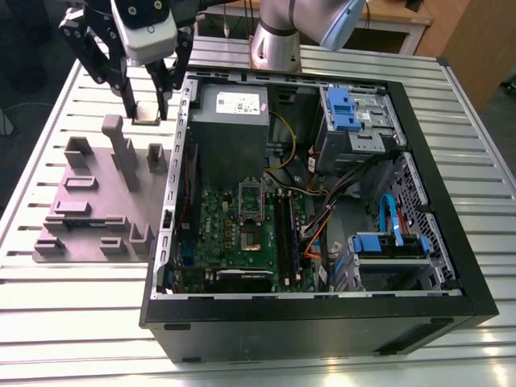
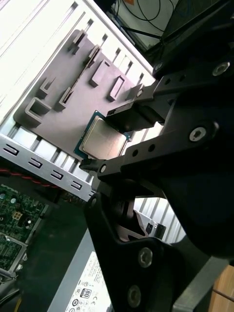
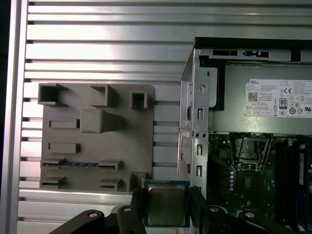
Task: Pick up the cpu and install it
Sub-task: 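Pick up the cpu and move it towards the insertion slot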
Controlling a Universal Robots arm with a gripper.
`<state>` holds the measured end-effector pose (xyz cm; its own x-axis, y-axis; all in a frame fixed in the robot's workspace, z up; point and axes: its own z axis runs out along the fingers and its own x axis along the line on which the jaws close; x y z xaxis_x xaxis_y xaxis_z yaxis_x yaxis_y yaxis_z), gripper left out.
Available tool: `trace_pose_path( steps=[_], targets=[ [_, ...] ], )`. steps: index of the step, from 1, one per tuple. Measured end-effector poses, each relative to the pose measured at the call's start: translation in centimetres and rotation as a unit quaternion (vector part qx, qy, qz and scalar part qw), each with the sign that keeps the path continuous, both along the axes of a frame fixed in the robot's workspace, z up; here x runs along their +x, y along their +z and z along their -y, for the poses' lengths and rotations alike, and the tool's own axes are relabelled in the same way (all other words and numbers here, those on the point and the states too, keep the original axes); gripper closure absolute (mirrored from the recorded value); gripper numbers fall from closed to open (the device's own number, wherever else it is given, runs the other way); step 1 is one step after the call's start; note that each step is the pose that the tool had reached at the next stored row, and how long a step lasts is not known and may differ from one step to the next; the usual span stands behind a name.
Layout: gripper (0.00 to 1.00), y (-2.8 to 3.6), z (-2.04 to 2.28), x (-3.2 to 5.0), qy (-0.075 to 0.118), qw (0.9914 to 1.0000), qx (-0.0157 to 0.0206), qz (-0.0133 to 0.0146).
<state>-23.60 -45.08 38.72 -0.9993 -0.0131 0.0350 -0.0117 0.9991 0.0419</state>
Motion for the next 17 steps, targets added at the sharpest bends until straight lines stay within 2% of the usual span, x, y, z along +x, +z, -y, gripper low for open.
trace_pose_path(
  steps=[12, 17],
  targets=[
    [0.53, -0.01, 0.0, 1.41, 0.0, 1.0, 0.0, 0.0],
    [0.53, -0.01, 0.11, 1.61, 0.0, 1.0, 0.0, 0.0]
  ],
)
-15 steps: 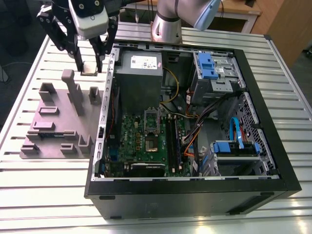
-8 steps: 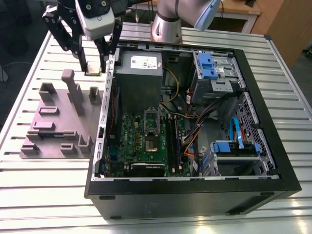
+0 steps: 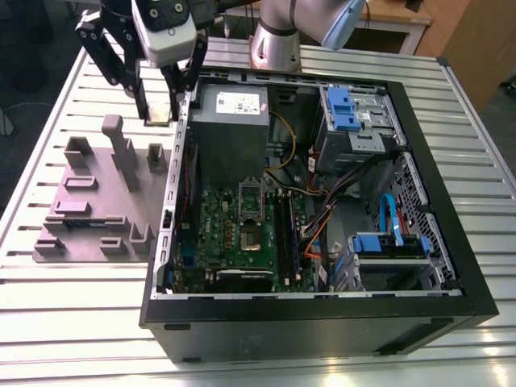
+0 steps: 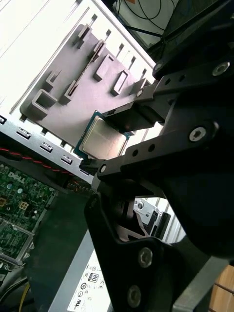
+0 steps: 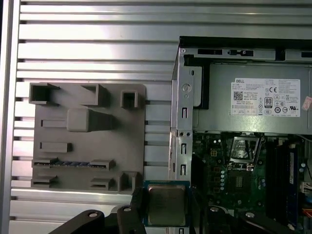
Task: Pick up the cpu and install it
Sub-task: 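Pick up the cpu and move it towards the insertion slot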
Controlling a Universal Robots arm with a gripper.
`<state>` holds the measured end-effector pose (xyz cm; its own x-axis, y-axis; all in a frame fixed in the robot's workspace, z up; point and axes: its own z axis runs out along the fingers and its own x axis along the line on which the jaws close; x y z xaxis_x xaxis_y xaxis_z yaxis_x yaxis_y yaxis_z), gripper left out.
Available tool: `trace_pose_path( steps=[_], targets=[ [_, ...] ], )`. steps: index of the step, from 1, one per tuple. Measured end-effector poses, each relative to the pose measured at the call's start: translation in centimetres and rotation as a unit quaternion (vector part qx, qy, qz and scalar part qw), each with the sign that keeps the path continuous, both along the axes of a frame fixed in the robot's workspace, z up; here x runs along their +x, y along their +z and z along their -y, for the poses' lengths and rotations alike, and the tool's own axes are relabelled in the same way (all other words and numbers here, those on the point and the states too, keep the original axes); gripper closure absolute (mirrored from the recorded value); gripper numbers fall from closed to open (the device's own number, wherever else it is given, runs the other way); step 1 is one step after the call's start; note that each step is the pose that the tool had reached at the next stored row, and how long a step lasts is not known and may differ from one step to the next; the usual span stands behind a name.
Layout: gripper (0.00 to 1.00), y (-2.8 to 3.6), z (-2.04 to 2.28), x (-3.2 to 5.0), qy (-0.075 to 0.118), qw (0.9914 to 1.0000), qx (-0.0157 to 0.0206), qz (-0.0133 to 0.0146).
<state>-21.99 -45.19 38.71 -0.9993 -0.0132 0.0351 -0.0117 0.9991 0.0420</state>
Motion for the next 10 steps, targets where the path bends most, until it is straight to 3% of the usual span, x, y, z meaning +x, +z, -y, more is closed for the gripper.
trace_pose_path(
  steps=[5, 10],
  targets=[
    [0.53, -0.03, 0.36, 0.2, 0.0, 1.0, 0.0, 0.0],
    [0.53, -0.06, 0.37, 1.36, 0.0, 1.0, 0.0, 0.0]
  ],
)
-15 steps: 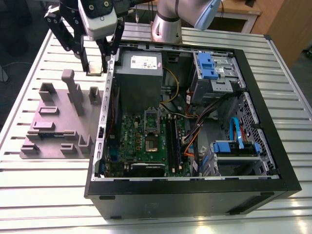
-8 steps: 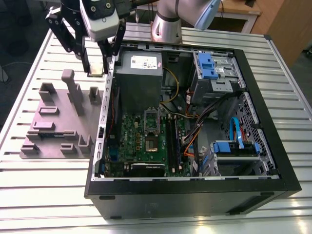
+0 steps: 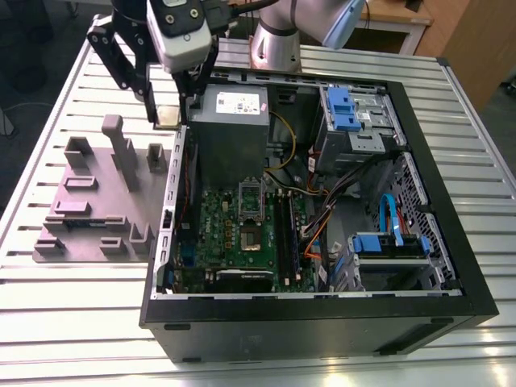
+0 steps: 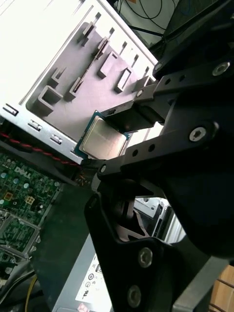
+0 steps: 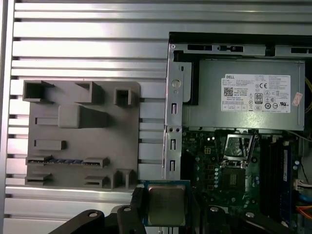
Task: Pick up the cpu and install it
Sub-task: 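Pick up the cpu and move it towards the insertion slot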
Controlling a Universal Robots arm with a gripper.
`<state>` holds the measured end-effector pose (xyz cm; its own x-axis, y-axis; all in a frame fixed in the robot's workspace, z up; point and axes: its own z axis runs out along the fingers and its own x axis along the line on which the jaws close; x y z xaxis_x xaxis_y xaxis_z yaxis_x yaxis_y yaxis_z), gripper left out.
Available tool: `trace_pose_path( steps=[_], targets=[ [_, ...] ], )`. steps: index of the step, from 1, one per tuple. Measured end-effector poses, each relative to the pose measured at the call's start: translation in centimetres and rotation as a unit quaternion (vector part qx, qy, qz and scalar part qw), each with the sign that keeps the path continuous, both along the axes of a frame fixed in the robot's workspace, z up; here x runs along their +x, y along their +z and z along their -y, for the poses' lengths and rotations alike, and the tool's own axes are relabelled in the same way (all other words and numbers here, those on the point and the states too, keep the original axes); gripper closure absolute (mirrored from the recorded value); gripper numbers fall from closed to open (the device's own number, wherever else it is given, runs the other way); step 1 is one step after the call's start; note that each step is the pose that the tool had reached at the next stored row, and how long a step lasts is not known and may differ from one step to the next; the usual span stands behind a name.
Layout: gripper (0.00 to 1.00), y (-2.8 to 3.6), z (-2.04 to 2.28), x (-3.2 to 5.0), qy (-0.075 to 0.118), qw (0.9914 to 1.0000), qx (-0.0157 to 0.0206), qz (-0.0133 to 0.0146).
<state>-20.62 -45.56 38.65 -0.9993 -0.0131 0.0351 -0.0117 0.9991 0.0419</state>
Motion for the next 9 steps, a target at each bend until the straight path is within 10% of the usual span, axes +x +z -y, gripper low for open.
trace_pose_path(
  steps=[9],
  targets=[
    [0.53, -0.04, 0.01, 1.83, 0.0, 1.0, 0.0, 0.0]
  ],
)
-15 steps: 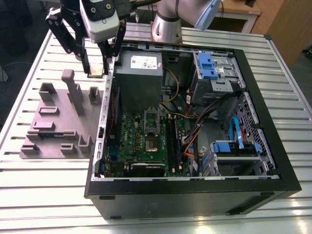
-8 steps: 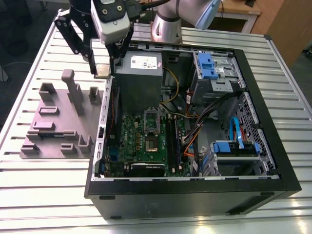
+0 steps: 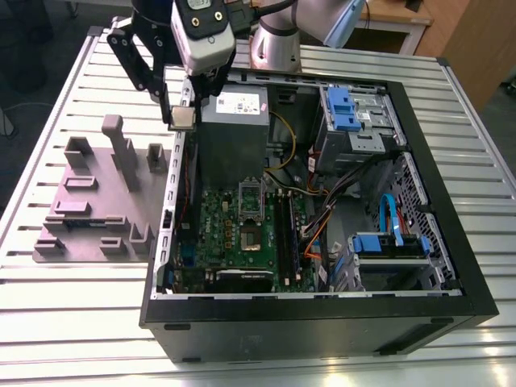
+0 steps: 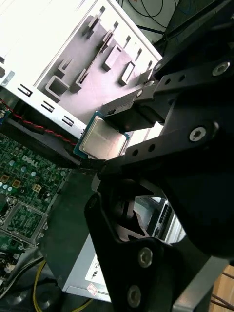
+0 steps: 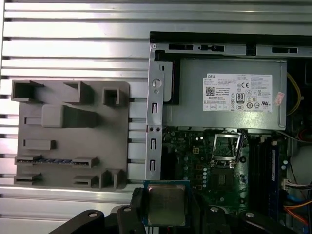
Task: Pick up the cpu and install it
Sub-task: 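Pick up the cpu and move it towards the insertion slot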
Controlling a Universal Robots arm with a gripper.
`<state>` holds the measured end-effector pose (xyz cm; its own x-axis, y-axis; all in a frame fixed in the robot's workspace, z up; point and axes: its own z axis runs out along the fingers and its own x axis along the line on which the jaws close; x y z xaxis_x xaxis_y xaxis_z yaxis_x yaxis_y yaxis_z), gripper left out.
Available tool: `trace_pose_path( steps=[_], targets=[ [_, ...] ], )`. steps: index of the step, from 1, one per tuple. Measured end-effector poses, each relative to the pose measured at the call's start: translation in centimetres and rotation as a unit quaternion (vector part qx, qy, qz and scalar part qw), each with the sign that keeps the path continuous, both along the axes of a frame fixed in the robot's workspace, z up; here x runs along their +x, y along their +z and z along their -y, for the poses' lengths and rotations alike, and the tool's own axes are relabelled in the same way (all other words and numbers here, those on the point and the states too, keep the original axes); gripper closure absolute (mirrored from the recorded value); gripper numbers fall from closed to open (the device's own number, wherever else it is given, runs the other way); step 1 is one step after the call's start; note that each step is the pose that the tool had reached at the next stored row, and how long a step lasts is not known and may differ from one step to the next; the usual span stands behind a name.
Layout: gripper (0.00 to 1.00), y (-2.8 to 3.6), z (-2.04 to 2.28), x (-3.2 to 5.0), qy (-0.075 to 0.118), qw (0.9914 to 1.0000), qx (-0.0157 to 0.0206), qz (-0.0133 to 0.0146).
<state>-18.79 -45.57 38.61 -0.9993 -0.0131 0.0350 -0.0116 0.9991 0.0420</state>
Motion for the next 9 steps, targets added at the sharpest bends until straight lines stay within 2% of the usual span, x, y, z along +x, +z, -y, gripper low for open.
trace_pose_path(
  steps=[9],
  targets=[
    [0.53, 0.0, -0.01, 0.04, 0.0, 1.0, 0.0, 0.0]
  ],
)
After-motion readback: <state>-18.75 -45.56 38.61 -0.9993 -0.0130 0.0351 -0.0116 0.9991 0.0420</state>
